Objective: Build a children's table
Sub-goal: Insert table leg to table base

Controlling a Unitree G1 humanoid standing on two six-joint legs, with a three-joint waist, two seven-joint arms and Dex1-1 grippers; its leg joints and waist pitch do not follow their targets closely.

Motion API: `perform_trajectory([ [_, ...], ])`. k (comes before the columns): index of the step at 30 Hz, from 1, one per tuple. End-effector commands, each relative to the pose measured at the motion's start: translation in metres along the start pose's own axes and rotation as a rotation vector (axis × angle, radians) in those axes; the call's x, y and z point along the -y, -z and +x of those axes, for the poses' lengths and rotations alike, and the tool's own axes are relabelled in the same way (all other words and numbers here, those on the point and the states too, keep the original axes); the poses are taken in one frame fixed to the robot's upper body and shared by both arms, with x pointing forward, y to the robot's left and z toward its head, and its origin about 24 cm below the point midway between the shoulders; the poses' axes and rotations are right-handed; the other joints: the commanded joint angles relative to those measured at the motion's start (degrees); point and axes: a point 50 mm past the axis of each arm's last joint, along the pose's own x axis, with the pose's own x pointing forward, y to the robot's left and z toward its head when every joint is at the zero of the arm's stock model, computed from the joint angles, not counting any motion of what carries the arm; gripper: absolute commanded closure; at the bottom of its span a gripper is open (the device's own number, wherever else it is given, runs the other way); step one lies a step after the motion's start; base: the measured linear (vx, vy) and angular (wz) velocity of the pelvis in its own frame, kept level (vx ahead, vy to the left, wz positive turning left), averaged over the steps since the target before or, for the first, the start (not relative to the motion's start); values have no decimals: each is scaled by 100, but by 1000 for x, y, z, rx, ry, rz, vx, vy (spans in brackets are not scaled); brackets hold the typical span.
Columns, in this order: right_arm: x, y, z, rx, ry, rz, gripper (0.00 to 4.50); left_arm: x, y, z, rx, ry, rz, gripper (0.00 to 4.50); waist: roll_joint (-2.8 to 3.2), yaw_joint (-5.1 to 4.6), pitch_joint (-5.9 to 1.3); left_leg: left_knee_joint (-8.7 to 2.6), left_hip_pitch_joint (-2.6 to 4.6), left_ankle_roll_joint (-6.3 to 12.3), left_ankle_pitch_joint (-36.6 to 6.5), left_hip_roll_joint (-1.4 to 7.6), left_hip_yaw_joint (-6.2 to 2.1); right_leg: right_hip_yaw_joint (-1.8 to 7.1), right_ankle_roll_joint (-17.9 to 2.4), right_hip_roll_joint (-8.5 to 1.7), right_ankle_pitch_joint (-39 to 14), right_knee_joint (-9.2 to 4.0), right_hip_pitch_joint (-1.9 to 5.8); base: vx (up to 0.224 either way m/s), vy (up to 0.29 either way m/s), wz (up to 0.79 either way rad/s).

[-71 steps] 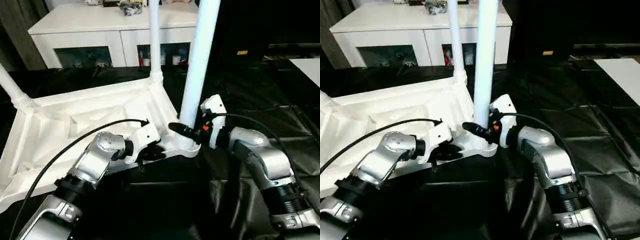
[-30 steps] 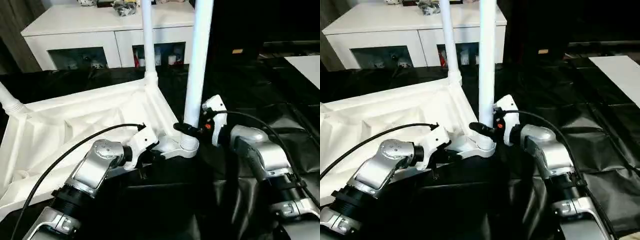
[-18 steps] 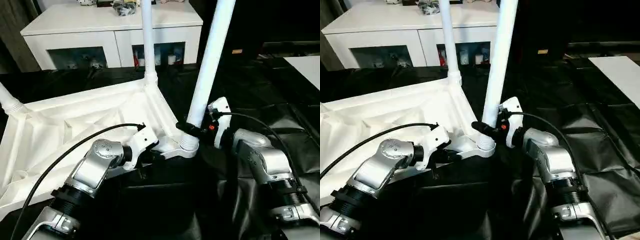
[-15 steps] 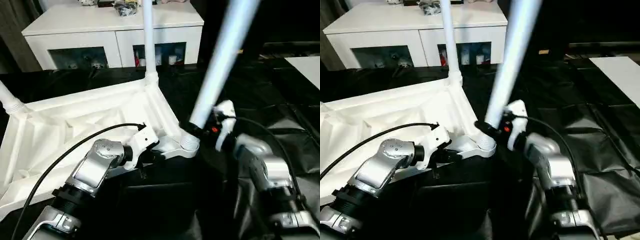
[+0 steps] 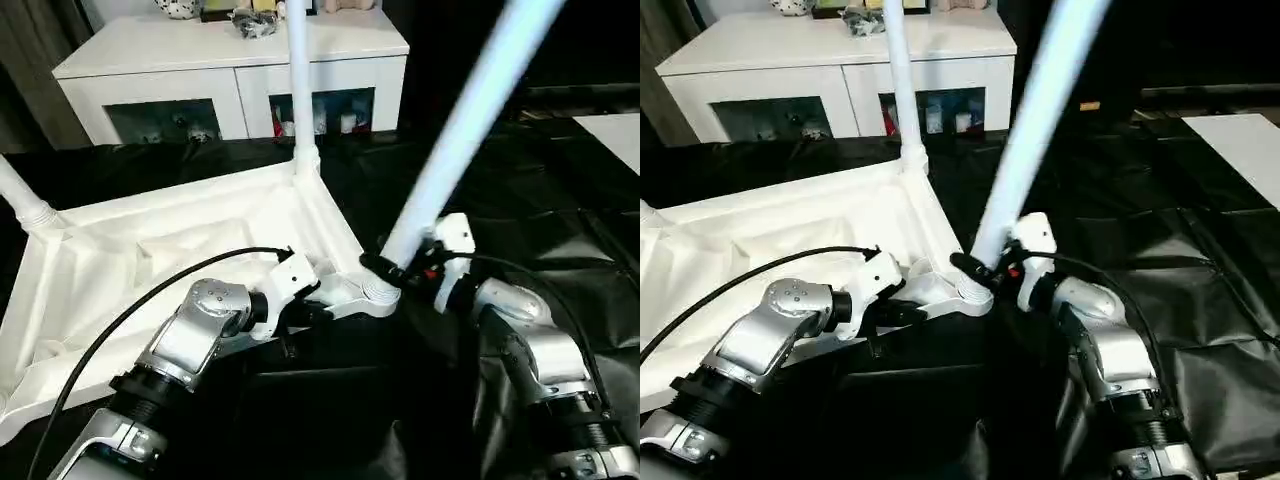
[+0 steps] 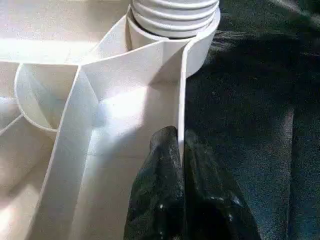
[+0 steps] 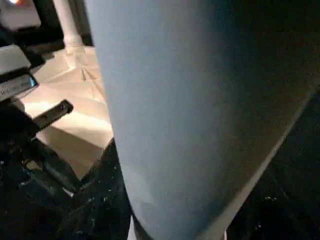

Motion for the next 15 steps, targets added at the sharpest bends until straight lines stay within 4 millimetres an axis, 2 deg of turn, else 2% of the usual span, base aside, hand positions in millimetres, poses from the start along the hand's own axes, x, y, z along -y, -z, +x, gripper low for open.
perform_trajectory([
  [1, -9, 35, -3, -191, -50, 64, 263, -21, -15, -17, 66, -129, 25, 450, -97, 19, -336, -443, 68, 395, -1070, 387, -173, 210, -1426, -343, -688, -438, 275, 0, 0, 0],
  [5, -10, 33, -1, -251, -114, 61, 263, -19, -13, -17, 59, -118, 28, 450, -82, 10, -330, -436, 74, 426, -1060, 387, -164, 212, -1453, -342, -656, -448, 264, 0, 0, 0],
  [6, -10, 33, 0, -277, -140, 70, 263, -18, -12, -16, 56, -111, 29, 450, -124, 8, -333, -436, 66, 433, -1044, 387, -162, 213, -1447, -345, -644, -449, 273, 0, 0, 0],
  [8, -9, 35, 1, -331, -181, 115, 263, -16, -10, -17, 53, -101, 25, 450, -137, 17, -338, -425, 75, 492, -938, 382, -162, 203, -1496, -338, -586, -432, 277, 0, 0, 0],
  [11, -6, 38, 1, -382, -200, 125, 263, -16, -9, -17, 47, -92, 25, 450, -123, 45, -342, -412, 70, 511, -879, 390, -155, 213, -1491, -354, -560, -428, 267, 0, 0, 0],
  [13, -4, 41, 2, -405, -198, 119, 263, -16, -9, -18, 42, -91, 27, 450, -165, 39, -339, -417, 59, 500, -893, 385, -154, 205, -1505, -355, -595, -429, 274, 0, 0, 0],
  [15, -3, 43, 3, -415, -197, 116, 263, -17, -8, -18, 40, -93, 29, 450, -136, 34, -328, -427, 67, 460, -980, 391, -159, 204, -1496, -355, -724, -437, 257, 0, 0, 0],
])
